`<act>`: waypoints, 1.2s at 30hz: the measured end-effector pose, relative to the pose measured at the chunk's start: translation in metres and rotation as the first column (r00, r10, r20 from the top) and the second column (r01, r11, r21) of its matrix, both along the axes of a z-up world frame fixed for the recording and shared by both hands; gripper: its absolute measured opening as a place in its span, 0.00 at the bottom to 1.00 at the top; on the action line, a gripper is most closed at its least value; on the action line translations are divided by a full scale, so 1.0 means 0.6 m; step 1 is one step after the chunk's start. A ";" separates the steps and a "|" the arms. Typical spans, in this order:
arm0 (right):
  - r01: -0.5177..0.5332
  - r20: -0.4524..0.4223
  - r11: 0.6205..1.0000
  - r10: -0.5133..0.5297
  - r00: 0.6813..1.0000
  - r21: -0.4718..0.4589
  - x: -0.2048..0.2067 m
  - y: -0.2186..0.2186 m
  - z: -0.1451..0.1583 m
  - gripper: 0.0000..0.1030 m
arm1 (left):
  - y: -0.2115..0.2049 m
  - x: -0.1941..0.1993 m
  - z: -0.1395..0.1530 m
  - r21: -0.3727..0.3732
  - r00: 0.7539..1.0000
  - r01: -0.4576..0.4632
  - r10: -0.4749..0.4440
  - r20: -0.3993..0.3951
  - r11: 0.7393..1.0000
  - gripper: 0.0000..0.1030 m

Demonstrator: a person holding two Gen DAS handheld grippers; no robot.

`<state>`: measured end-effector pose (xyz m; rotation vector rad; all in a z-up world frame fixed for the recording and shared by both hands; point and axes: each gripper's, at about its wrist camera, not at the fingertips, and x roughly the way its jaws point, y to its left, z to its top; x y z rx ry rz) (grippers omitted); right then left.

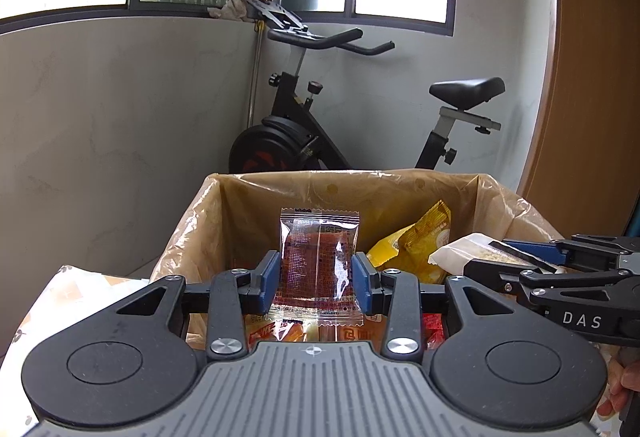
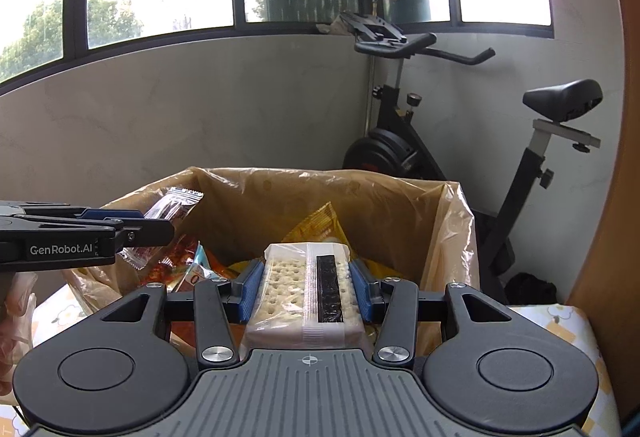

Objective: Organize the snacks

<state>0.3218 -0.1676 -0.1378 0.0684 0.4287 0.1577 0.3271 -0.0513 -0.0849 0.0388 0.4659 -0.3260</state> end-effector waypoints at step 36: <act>0.184 0.039 0.983 -0.185 0.982 0.020 -0.151 0.001 0.128 1.00 | 0.049 -0.169 0.126 0.066 0.965 -0.208 0.194 0.174 0.976 0.93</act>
